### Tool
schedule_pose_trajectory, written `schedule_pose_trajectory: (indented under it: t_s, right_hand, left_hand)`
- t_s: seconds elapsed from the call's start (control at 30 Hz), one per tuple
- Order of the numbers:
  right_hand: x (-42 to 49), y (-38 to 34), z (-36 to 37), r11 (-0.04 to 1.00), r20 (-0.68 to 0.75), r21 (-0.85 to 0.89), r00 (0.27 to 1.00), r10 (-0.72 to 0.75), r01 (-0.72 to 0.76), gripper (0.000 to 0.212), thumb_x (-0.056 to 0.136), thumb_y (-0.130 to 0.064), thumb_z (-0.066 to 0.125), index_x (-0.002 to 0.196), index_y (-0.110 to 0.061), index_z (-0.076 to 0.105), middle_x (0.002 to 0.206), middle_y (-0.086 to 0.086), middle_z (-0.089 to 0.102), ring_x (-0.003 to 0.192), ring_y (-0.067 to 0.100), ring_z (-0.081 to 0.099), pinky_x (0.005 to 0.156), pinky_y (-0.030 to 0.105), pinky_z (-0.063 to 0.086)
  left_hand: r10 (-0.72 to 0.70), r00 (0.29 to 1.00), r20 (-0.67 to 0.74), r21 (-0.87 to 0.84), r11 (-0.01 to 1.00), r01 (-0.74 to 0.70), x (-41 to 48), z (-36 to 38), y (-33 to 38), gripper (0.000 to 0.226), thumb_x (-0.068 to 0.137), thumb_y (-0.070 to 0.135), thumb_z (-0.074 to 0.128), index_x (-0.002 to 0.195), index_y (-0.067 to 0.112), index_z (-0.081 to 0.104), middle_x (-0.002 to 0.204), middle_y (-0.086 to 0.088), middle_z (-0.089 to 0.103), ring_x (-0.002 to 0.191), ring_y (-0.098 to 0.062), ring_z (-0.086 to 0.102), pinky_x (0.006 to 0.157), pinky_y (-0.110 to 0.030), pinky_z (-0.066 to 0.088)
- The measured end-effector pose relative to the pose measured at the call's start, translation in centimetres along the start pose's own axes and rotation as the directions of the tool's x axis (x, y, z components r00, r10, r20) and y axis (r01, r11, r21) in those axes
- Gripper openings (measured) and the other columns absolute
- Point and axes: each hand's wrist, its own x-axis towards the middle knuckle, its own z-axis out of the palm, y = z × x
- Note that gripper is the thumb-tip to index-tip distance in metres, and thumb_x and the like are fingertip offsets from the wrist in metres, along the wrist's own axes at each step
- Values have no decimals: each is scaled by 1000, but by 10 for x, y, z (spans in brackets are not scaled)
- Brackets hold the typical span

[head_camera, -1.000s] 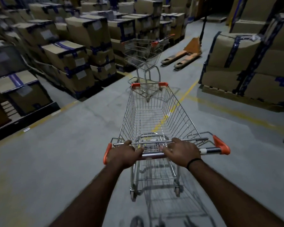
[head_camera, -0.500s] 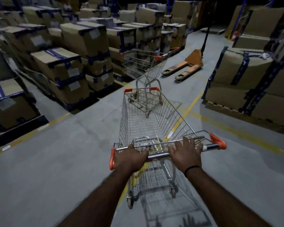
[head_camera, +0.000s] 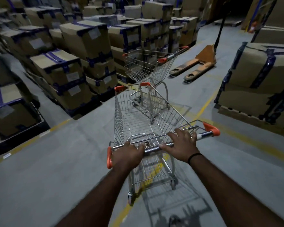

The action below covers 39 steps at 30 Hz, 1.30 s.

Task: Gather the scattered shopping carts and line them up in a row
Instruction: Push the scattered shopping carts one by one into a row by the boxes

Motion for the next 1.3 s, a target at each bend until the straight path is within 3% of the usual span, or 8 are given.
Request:
schedule_pose_trajectory:
  t_s: [0.2, 0.3, 0.4, 0.5, 0.67, 0.83, 1.1, 1.3]
  right_hand:
    - [89, 19, -12, 999, 82, 4, 995, -54, 54, 110, 58, -94, 8, 145, -36, 44, 165, 9, 16, 153, 33, -2, 115, 61, -16]
    - [130, 25, -18, 999, 91, 5, 995, -47, 46, 95, 74, -91, 32, 147, -30, 44, 166, 13, 10, 152, 35, -8, 118, 59, -12]
    - [160, 26, -16, 999, 68, 44, 998, -15, 12, 92, 80, -84, 45, 146, -20, 45, 165, 18, 9, 152, 36, -4, 122, 52, -5]
    - [180, 27, -8, 994, 2, 106, 1000, -3, 3, 83, 83, -76, 51, 139, -15, 52, 161, 18, 22, 151, 36, 6, 122, 52, 0]
    - [212, 40, 2, 967, -106, 217, 988, -116, 137, 59, 87, -55, 65, 125, -10, 63, 151, 17, 42, 149, 36, 20, 120, 54, 2]
    - [258, 53, 2, 938, -114, 246, 968, -222, 244, 40, 93, -32, 66, 128, -12, 64, 147, 17, 49, 147, 39, 25, 120, 59, 12]
    - [367, 54, -8, 940, -32, 196, 960, -280, 280, 30, 92, -28, 66, 120, -18, 67, 136, 10, 57, 141, 36, 34, 117, 56, 18]
    - [453, 44, -22, 954, 98, -4, 949, -299, 301, 40, 99, -31, 53, 137, -19, 52, 148, 7, 43, 144, 31, 28, 119, 52, 19]
  left_hand:
    - [68, 994, -83, 81, 995, -62, 63, -18, 21, 77, 91, 81, 11, 135, 38, 58, 158, 15, 37, 137, -14, 48, 114, -56, 11]
    - [50, 981, -186, 131, 991, -25, 92, -16, 33, 77, 90, 79, 9, 132, 37, 57, 151, 13, 46, 137, -16, 44, 108, -51, 20]
    - [-54, 969, -243, 70, 995, 73, 117, -14, 49, 88, 79, 81, 2, 131, 37, 57, 150, 9, 45, 144, -23, 31, 112, -53, 13]
    - [-117, 974, -193, 2, 993, 120, 139, -17, 60, 76, 89, 80, 13, 137, 37, 53, 156, 6, 38, 150, -27, 20, 118, -57, 4]
    - [-140, 973, -183, 30, 989, 148, 178, -24, 63, 75, 90, 79, 13, 139, 37, 52, 157, 5, 38, 151, -28, 19, 119, -61, 1]
    - [-116, 964, -238, 6, 993, 121, 217, -32, 65, 99, 76, 82, -8, 138, 36, 53, 156, 4, 40, 151, -29, 20, 119, -63, 0]
    - [-135, 957, -257, -9, 990, 138, 309, -48, 70, 69, 95, 74, 16, 128, 33, 61, 145, 5, 51, 146, -28, 30, 117, -65, 1]
    - [-172, 953, -250, -14, 985, 174, 387, -66, 72, 66, 96, 73, 16, 128, 34, 58, 145, 2, 51, 144, -31, 31, 116, -67, 0]
